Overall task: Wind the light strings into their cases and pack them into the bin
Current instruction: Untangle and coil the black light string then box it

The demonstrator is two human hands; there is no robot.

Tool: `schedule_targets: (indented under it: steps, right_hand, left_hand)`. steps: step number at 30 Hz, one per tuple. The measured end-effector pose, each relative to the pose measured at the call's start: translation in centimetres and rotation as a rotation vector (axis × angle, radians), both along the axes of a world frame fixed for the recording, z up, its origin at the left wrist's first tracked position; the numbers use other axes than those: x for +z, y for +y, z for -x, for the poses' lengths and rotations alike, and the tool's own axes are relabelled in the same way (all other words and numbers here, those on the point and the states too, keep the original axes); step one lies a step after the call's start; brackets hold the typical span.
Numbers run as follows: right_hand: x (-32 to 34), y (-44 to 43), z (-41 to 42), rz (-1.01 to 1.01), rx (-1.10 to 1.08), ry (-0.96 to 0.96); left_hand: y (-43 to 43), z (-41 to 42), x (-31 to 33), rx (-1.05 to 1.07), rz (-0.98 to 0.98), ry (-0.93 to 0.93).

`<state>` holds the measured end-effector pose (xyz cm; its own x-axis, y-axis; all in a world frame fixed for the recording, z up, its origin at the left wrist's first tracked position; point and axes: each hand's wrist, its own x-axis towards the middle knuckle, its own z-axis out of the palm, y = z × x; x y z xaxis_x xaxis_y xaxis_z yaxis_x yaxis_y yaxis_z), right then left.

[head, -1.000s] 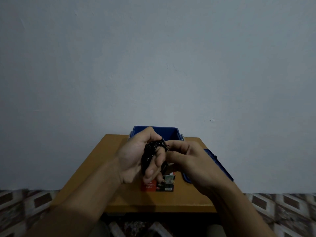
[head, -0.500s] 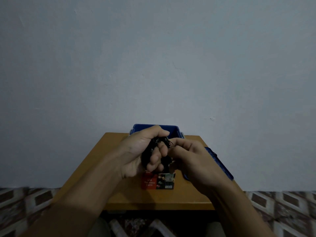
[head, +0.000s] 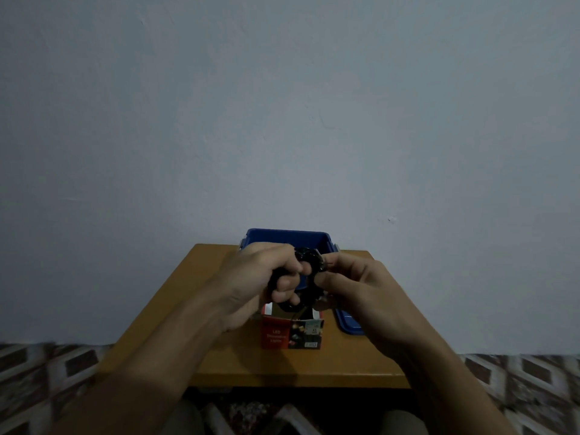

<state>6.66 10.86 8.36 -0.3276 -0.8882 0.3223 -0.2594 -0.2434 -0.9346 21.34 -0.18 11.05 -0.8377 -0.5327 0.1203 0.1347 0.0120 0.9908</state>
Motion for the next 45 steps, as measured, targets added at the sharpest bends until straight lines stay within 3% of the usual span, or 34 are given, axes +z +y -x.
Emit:
schedule_targets:
  steps: [9,14,23,30,37,42,45]
  right_hand:
    - [-0.3,-0.6,-0.9,0.034,-0.096,0.172]
    - [-0.6,-0.9,-1.0,0.062,-0.121,0.156]
    - [-0.6,-1.1,-0.7,0.01,-0.201,0.228]
    - [-0.4,-0.9,-0.2,-0.038,-0.213,0.232]
    - [-0.4,-1.0,-0.1,0.018,-0.172,0.089]
    - [-0.7,-1.2,-0.1,0.043,-0.213,0.057]
    - [-1.0,-1.4,-0.1,0.03,-0.212,0.025]
  left_hand:
    - [0.3,0.7,-1.1,0.036,-0.027,0.014]
    - [0.5,0.5,-1.2,0.011,0.021,0.036]
    - [0.1,1.2,-1.7,0.259,0.093,0.039]
    - [0.1,1.7,-1.7,0.348,-0.003,0.069]
    - [-1.0,1.4,-2.6,0.375,0.35,-0.066]
    - [-0.8,1.1,-2.6,0.3,0.656,-0.286]
    - [-0.6,1.2,-2.9,0.256,0.66,-0.353]
